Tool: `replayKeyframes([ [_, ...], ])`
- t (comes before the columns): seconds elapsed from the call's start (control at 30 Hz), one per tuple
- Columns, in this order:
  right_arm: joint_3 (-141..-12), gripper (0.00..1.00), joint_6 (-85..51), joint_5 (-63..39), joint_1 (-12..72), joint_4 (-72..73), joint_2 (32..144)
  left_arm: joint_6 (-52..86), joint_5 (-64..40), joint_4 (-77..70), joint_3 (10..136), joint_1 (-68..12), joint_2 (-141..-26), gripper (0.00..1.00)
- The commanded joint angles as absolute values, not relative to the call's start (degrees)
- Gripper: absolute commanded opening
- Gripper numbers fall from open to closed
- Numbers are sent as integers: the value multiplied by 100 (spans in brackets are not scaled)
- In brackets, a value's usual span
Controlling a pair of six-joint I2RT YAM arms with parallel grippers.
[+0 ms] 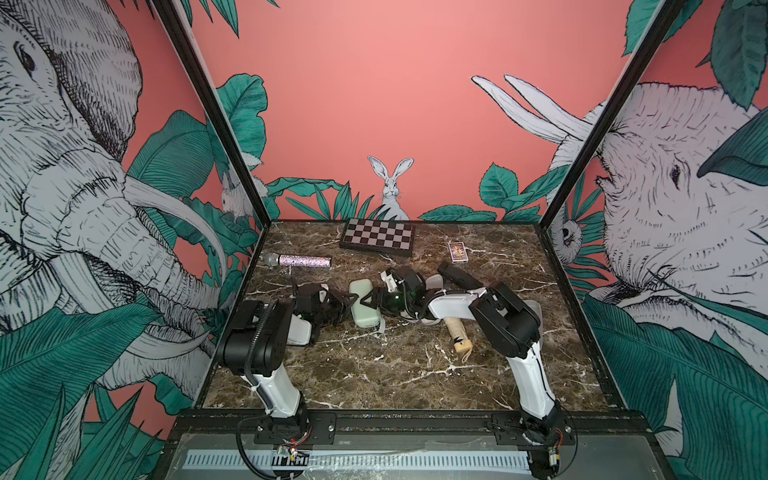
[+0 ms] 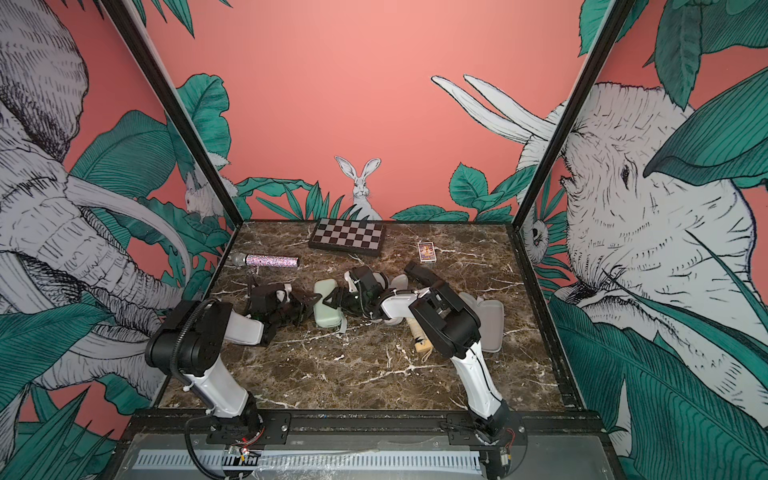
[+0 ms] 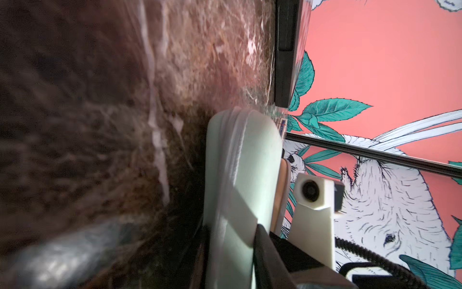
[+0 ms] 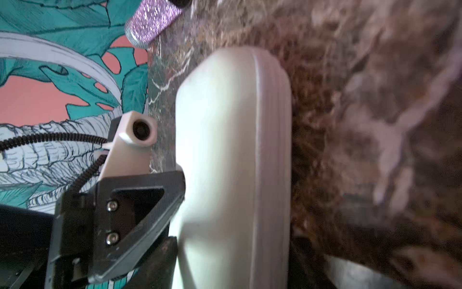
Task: Put umbrellas into zippered umbrella sleeves
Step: Pick up the umbrella sleeve at the center of the board.
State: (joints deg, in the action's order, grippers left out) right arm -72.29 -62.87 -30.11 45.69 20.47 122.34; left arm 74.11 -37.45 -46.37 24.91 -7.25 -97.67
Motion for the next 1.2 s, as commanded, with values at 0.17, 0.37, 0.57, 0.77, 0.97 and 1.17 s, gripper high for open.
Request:
replayKeyframes([
  [0.17,-6726,56,-7453,-3236,4771,3653,11764,7722,-3940,-4294,2513,-945,-8831,29],
  [0.37,-6567,37,-7746,-3349,4756,4123,11522,7670,-4150,-4098,2460,-923,-8323,46],
  [0.57,-6542,30,-7837,-3700,4669,4174,11230,7321,-4498,-3428,2540,-712,-7765,72],
  [0.77,-6635,31,-7849,-4481,4553,4026,10989,7083,-4619,-3008,2741,-566,-7623,78],
  [0.97,-6794,33,-7998,-4946,4506,4043,11118,7552,-4534,-3542,3179,-866,-7819,70],
  [1.17,-6906,51,-7424,-4878,4191,3180,10854,7411,-4058,-2954,3165,-809,-7466,31],
])
